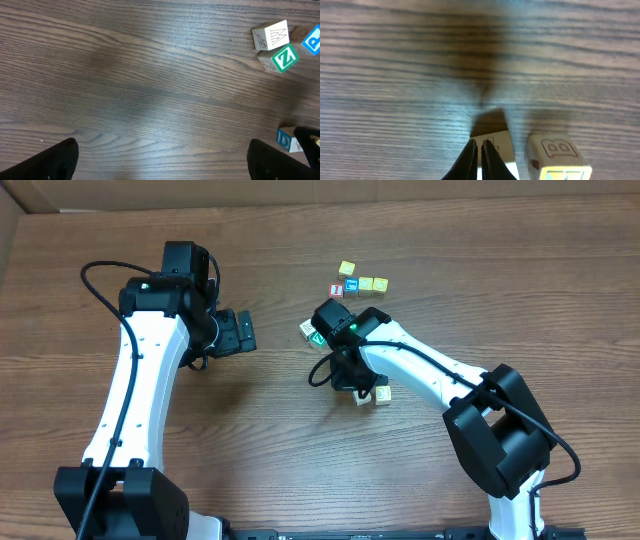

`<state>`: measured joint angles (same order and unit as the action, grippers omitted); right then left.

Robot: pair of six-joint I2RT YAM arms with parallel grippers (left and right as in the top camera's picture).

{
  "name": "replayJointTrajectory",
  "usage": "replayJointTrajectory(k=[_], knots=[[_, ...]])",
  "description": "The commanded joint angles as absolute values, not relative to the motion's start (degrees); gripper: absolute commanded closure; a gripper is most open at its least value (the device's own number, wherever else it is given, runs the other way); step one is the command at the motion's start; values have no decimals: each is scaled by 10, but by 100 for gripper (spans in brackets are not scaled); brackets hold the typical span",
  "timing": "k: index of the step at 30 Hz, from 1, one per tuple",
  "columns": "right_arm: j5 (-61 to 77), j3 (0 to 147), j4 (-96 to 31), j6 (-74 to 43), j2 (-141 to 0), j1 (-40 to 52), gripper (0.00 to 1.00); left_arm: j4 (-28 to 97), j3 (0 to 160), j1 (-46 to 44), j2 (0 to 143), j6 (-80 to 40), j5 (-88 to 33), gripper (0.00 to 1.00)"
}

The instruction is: Flip 5 blocks

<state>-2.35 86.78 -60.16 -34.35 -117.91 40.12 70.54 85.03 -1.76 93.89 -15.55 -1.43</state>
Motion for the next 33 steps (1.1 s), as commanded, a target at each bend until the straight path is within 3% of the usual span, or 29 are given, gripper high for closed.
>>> replayJointTrajectory(k=[1, 11, 17, 18, 20, 25, 33], knots=[[-29, 890, -611, -348, -1154, 401, 92, 704, 863, -15, 944, -163, -11, 0], [-37, 927, -607, -341, -1154, 392, 89, 704, 863, -15, 944, -163, -11, 0], [-46, 942, -639, -345, -1154, 331, 85, 704, 863, -15, 944, -163, -10, 0], [-41, 942, -647, -345, -1154, 316, 85, 704, 863, -15, 944, -163, -11, 0], [-26, 941, -662, -345, -1154, 287, 96, 704, 863, -15, 944, -163, -11, 0], [4, 934, -691, -345, -1154, 232, 96, 704, 863, -15, 944, -163, -10, 0], [3, 895, -714, -345, -1154, 228, 96, 704, 863, -15, 944, -163, -11, 0]])
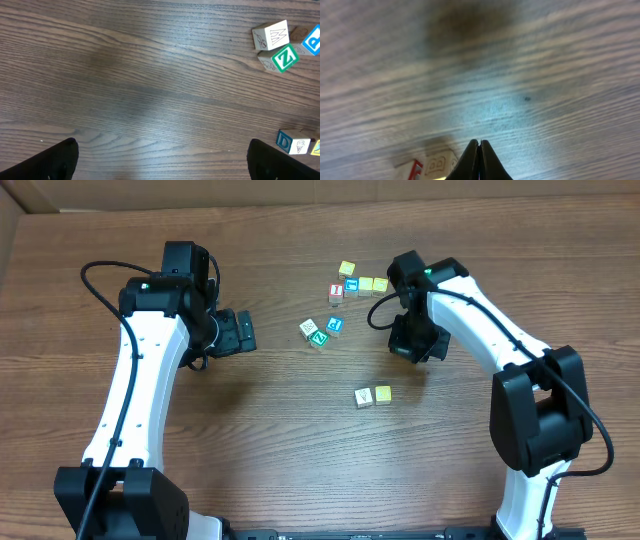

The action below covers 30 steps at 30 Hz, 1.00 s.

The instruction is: Flip 5 blocks

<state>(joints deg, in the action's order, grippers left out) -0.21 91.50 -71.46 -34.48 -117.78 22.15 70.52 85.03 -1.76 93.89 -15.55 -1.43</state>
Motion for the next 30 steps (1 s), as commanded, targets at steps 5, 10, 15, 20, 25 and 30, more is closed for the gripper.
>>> replayJointTrajectory(k=[5, 10, 15, 20, 25, 30], knots=[[37, 857, -713, -345, -1154, 231, 96, 704, 863, -15, 944, -163, -11, 0], [69, 846, -717, -340, -1154, 233, 96, 704, 863, -15, 944, -163, -11, 0], [74, 846, -718, -340, -1154, 248, 96, 704, 863, -15, 944, -163, -10, 0], [74, 846, -717, -340, -1154, 262, 96, 704, 863, -15, 944, -163, -11, 0], [74, 846, -722, -341, -1154, 273, 96, 704, 863, -15, 944, -163, -11, 0], [75, 846, -723, -341, -1154, 286, 96, 704, 863, -15, 944, -163, -10, 0]])
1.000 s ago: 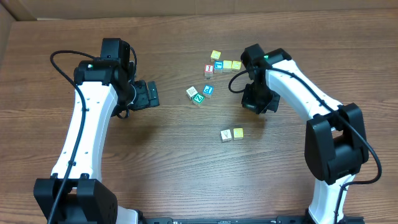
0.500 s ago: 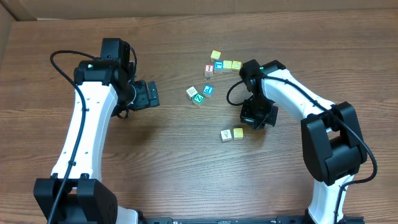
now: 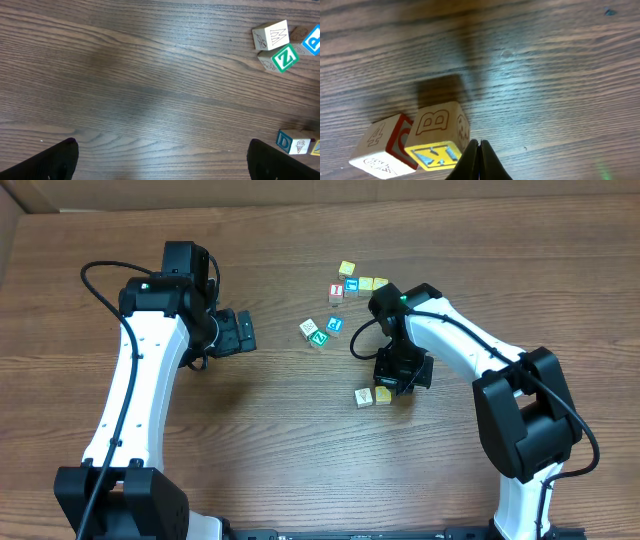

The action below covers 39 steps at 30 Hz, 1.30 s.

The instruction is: Flip 5 blocks

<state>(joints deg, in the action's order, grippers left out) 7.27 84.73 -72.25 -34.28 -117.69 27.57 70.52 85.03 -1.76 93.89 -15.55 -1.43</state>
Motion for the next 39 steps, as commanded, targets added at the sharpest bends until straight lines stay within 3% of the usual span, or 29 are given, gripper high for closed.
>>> replayJointTrajectory(k=[1, 31, 39], knots=[[76, 846, -723, -341, -1154, 289, 96, 704, 863, -15, 944, -163, -11, 0], [44, 869, -716, -295, -1154, 279, 96, 704, 863, -15, 944, -163, -11, 0], [43, 878, -641, -295, -1154, 263, 96, 704, 863, -15, 944, -163, -11, 0]])
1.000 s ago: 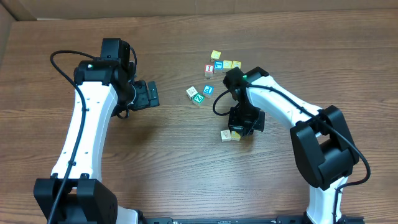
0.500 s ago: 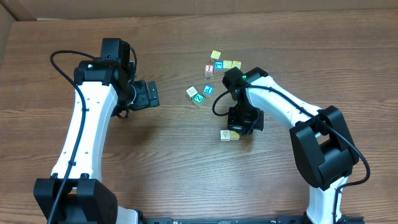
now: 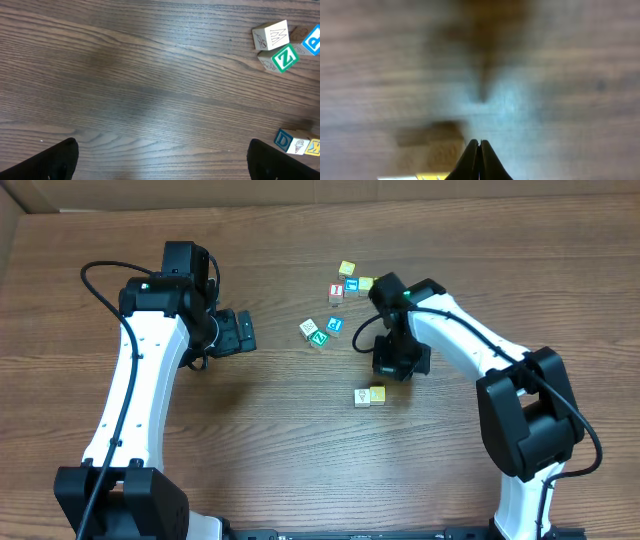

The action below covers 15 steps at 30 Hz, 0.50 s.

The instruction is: Flip 5 blocks

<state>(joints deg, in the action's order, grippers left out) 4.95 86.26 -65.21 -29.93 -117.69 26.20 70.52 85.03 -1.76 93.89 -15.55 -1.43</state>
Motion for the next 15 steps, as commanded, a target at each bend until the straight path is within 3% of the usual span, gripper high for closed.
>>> replayJointTrajectory(k=[1, 15], knots=[[48, 878, -633, -295, -1154, 265, 96, 704, 863, -15, 944, -163, -11, 0], [61, 877, -655, -295, -1154, 290, 96, 704, 863, -15, 944, -163, -11, 0]])
